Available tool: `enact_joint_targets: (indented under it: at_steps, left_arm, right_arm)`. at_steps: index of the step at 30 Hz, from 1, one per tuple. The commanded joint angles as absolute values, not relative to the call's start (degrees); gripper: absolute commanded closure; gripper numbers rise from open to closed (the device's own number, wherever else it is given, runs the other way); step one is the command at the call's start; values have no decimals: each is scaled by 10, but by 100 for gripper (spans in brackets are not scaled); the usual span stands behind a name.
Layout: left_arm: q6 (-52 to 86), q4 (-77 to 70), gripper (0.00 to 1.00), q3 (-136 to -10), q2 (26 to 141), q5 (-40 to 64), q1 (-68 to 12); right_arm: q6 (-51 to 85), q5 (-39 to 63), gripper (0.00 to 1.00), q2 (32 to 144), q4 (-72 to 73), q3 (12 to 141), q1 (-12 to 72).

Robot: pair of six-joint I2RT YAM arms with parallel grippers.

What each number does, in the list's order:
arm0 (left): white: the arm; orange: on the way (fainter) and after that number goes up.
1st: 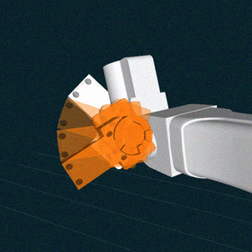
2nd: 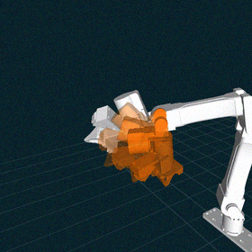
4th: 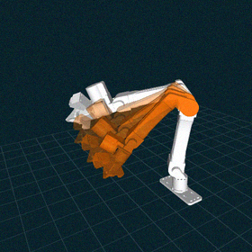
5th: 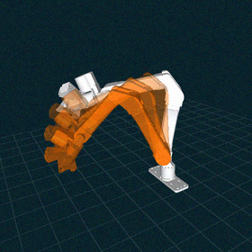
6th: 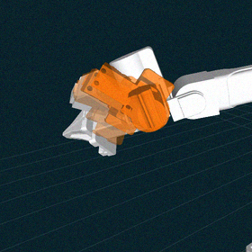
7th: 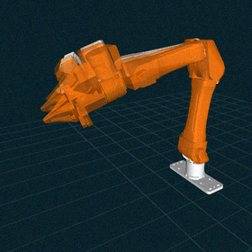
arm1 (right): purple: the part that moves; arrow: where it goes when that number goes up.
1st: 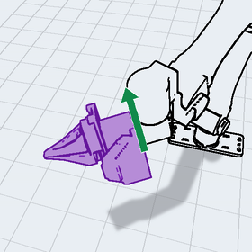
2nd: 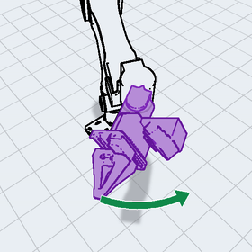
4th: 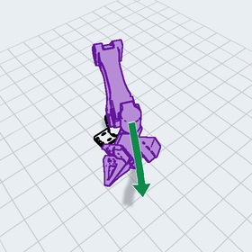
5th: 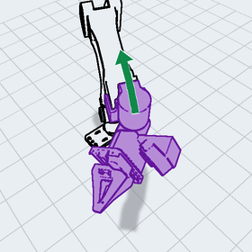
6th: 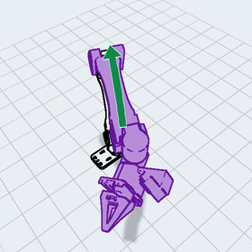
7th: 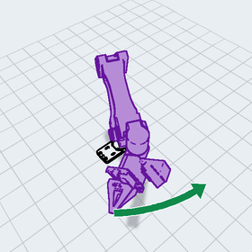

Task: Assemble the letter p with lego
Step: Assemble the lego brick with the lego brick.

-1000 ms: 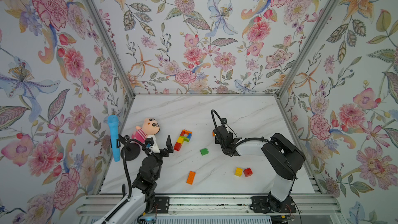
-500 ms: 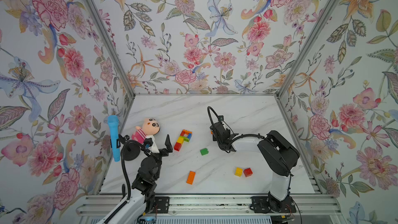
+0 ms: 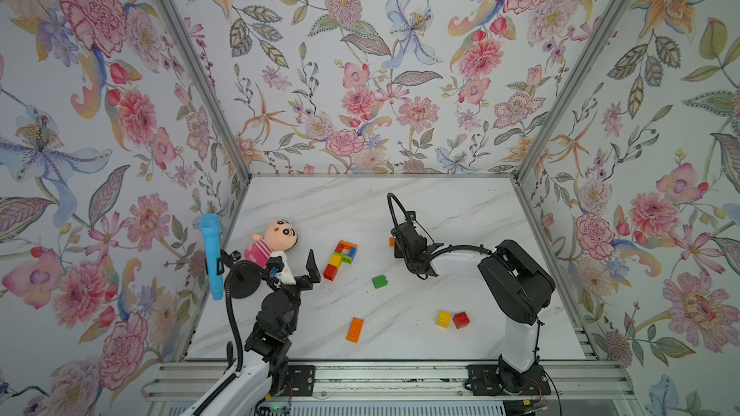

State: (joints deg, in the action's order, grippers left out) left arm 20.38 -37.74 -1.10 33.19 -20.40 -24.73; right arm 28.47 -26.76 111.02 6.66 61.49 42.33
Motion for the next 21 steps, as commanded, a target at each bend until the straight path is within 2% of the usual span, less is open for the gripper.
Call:
enact_joint_targets:
  at_steps: [1, 11, 21]
  left_arm:
    - [194, -392, 1, 6, 331, -220, -242]
    - [193, -396, 1, 6, 337, -219, -241]
    - [183, -393, 1, -22, 399, -158, -242]
  right_arm:
    - [310, -175, 100, 1176, -97, 582, 425]
    - [297, -240, 100, 1152, -122, 590, 450]
    - [305, -230, 100, 1079, -131, 544, 465]
